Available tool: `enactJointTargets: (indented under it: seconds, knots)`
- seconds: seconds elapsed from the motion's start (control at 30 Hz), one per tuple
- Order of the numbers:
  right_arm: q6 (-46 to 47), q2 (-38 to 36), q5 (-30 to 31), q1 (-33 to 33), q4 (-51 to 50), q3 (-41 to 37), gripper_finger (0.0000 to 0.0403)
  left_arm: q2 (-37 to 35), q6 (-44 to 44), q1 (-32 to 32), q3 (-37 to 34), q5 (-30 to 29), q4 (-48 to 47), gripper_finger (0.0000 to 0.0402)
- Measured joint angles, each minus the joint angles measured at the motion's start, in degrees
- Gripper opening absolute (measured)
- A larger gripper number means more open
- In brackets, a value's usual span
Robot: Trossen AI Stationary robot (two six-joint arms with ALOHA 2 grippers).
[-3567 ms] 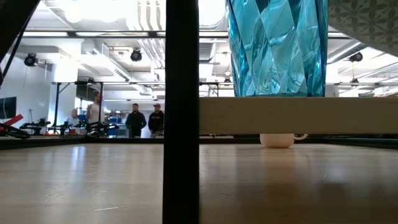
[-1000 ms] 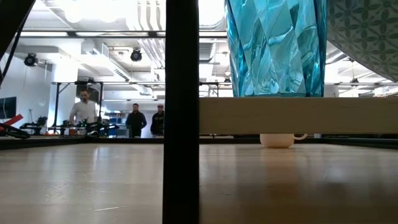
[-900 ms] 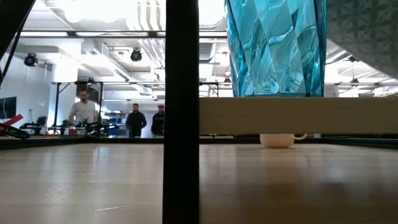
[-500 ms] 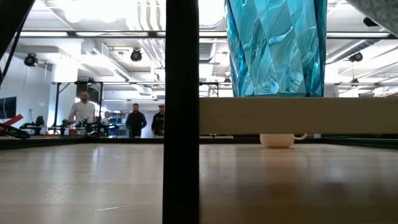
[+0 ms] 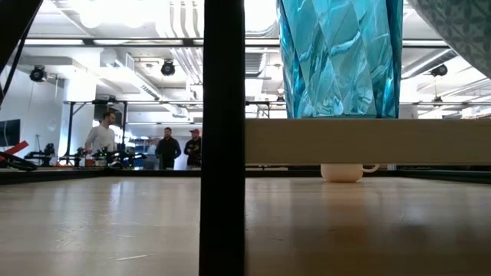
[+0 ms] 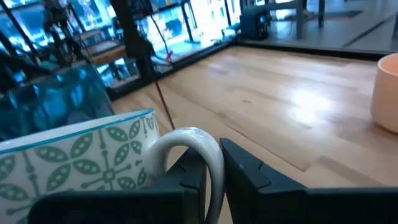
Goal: Stack small to large cups/mugs on shelf
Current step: Put the green patterned mug on the shelf
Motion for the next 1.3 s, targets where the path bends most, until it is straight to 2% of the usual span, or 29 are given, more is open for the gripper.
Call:
enactJointTargets:
  seconds: [0.5,0.53,0.77,1.3]
  knots:
    - [-0.02,1.00,0.91,-1.79,0.01,-0.13,0.0035,-0.20,0.14,-0.01,0.00,0.00,0.02,0.0047]
    - [0.33,1.46,2.99,-2.28,1.73,-0.59,0.0035,-0.20,0.15,0.00,0.00,0.00,0.03,0.0047]
    - [-6.78,4.37,2.85,-4.40,13.24,-1.32,0.0033,-0.20,0.20,0.00,-0.02,0.00,-0.01,0.0047]
    - [-6.23,7.71,1.90,-5.60,14.69,-1.05,0.0033,-0.20,0.59,0.00,-0.07,0.02,-0.15,0.0047]
